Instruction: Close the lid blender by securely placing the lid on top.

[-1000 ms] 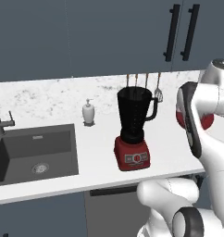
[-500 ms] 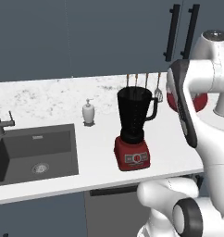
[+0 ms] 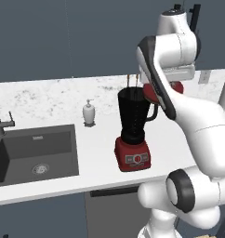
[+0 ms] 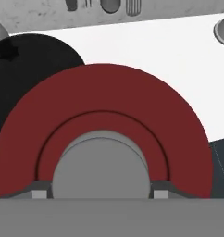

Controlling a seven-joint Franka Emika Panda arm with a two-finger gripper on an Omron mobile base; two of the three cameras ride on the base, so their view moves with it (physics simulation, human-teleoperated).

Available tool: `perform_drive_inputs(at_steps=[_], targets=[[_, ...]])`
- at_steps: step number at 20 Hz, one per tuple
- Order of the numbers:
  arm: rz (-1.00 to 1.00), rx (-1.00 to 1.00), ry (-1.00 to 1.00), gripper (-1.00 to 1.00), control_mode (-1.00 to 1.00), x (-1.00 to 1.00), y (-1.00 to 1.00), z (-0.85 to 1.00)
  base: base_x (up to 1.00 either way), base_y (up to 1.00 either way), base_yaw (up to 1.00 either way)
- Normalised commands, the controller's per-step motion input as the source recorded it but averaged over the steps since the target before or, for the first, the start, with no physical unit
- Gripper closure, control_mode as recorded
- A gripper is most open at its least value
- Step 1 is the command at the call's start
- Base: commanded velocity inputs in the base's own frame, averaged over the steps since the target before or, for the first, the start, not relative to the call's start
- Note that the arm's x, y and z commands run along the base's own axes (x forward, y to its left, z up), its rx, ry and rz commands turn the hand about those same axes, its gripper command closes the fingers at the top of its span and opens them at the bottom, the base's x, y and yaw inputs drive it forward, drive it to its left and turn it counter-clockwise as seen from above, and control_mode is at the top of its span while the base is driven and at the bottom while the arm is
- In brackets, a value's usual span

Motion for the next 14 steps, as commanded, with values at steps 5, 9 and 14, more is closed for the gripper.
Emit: perform_drive_inputs(at_steps=[5,9,14], targets=[[0.0,0.03,0.1,1.0,-1.0,0.53,0.35,-0.04,0.0,0.0,0.0],[0.0,0.06,0.02,1.0,-1.0,0.42,0.02,-0.31,0.0,0.0,0.0],[0.0,0.02,0.0,1.0,-1.0,0.34,0.09,-0.48,0.0,0.0,0.0]])
